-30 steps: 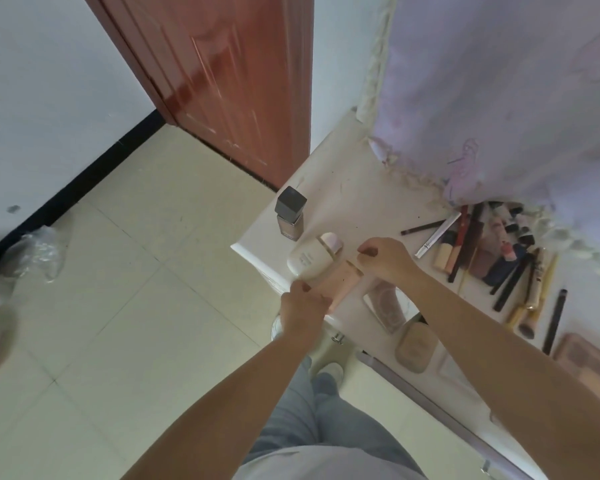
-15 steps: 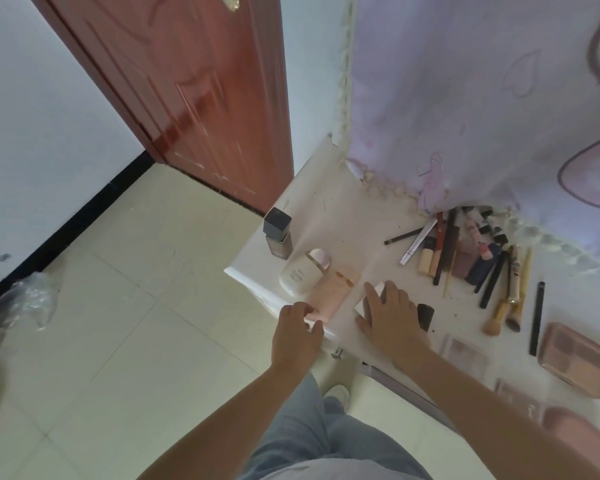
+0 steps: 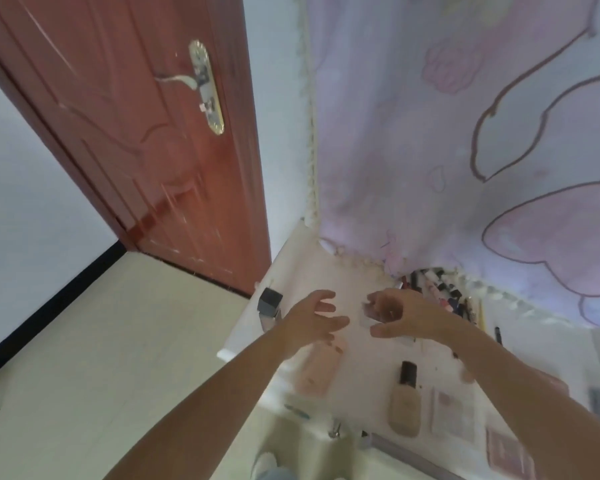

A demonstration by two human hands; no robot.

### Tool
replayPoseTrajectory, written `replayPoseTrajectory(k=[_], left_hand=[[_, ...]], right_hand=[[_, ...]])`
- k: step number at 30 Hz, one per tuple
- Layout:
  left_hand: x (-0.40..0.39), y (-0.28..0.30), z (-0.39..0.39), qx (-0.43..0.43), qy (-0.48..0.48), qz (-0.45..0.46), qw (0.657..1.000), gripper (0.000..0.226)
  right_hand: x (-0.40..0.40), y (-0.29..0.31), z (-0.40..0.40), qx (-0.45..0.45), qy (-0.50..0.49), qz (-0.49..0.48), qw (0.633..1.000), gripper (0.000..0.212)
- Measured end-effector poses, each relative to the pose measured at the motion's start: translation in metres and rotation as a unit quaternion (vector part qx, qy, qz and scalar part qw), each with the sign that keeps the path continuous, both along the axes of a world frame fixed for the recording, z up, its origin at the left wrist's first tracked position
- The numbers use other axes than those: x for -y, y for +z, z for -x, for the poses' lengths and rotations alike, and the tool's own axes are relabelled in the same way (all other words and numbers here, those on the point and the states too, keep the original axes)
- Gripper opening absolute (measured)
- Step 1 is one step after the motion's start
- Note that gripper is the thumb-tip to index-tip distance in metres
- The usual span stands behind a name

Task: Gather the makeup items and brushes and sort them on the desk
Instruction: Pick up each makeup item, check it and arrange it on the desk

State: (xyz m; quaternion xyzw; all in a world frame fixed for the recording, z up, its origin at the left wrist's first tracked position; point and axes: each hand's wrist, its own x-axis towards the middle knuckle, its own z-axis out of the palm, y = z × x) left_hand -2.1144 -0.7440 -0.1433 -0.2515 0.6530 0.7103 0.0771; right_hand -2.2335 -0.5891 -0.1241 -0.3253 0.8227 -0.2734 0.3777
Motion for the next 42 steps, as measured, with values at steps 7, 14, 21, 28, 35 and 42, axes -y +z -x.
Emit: replayPoseTrajectory(k=[7,14,21,28,35,42], left_hand=[[0.016,0.068,0.037,-0.074,-0.181,-0.022,0.981,0.022],[0.008,0.081,0.051,-0.111,-0.226,0.017,0.968,0.027],[0.008,0.071,0.048,-0.124,-0.214,-0.049,0.968,0.022],[0.01,0.055,0.041,-0.144,-0.213,0.005,0.966,0.022],[0.025,0.057,0.04,-0.184,-0.149,-0.05,0.97,0.032],[0.039,0.082,0.047,-0.213,-0.118,-0.121,0.962,0.041]], right_hand=[[-0.002,0.079,0.008,-0.056,0.003,0.029,0.998,0.026],[-0.01,0.095,0.009,-0.123,0.011,0.013,0.992,0.023],[-0.011,0.097,0.003,-0.156,0.014,0.007,0.988,0.026],[-0.002,0.093,-0.002,-0.154,0.055,-0.019,0.986,0.027],[-0.002,0.089,-0.003,-0.101,-0.003,0.02,0.995,0.041],[0.01,0.105,-0.005,-0.177,-0.092,0.124,0.972,0.029]])
